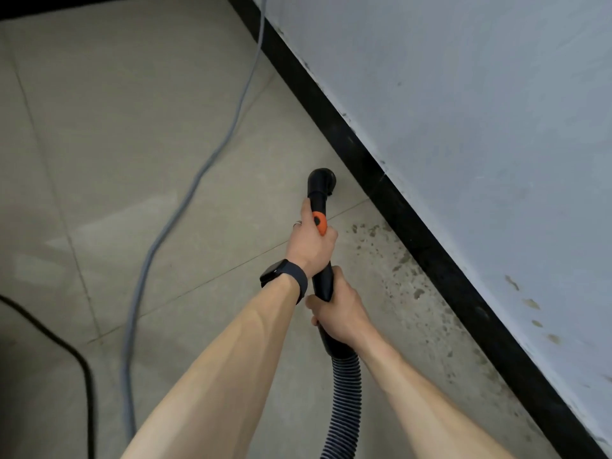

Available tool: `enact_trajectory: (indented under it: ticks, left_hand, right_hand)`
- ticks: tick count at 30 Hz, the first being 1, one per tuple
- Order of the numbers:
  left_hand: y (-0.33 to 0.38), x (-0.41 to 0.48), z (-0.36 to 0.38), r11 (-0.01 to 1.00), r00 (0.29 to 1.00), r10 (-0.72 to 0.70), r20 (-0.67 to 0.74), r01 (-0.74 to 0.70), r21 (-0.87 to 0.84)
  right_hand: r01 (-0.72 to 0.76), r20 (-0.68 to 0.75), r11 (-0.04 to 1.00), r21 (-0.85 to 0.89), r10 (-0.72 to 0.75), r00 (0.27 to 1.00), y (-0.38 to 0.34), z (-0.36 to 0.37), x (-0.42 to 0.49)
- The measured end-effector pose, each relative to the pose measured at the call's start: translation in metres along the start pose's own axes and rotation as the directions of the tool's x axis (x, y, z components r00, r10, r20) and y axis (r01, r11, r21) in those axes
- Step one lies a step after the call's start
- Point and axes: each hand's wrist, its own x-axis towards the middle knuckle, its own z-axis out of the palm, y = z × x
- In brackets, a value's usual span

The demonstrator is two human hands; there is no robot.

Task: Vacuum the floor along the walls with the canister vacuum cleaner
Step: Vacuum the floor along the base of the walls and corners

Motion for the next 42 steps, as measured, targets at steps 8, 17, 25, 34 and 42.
enact_trajectory:
  ticks: [8, 17, 25, 34, 42]
  left_hand:
    - [0.008, 0.025, 0.016, 0.999, 1.000, 0.020, -0.023, -0.021, -0.047]
    - [0.025, 0.029, 0.004, 1.000, 1.000, 0.012, 0.004, -0.012, -0.018]
    - [0.012, -0.021, -0.016, 0.989, 0.982, 0.034, 0.187, -0.060, 0.136]
    - [-0.024, -0.086, -0.044, 0.971, 0.958, -0.039, 0.283, -0.031, 0.238]
    - [-0.042, -0.145, -0.062, 0.960, 0.979, -0.138, 0.152, 0.094, 0.265]
  right_hand:
    - [0.014, 0.010, 0.999, -0.037, -0.014, 1.000, 0.002, -0.018, 0.025]
    - [0.034, -0.004, 0.997, -0.070, -0.034, 0.999, -0.012, -0.026, 0.031]
    - [-0.044, 0.003, 0.922, 0.384, 0.046, 0.999, 0.000, 0.031, -0.023]
    - [-0.074, 0.011, 0.929, 0.361, 0.076, 0.997, 0.014, 0.088, -0.088]
    - [-0.097, 0.052, 0.897, 0.431, 0.082, 0.995, 0.007, 0.131, -0.141]
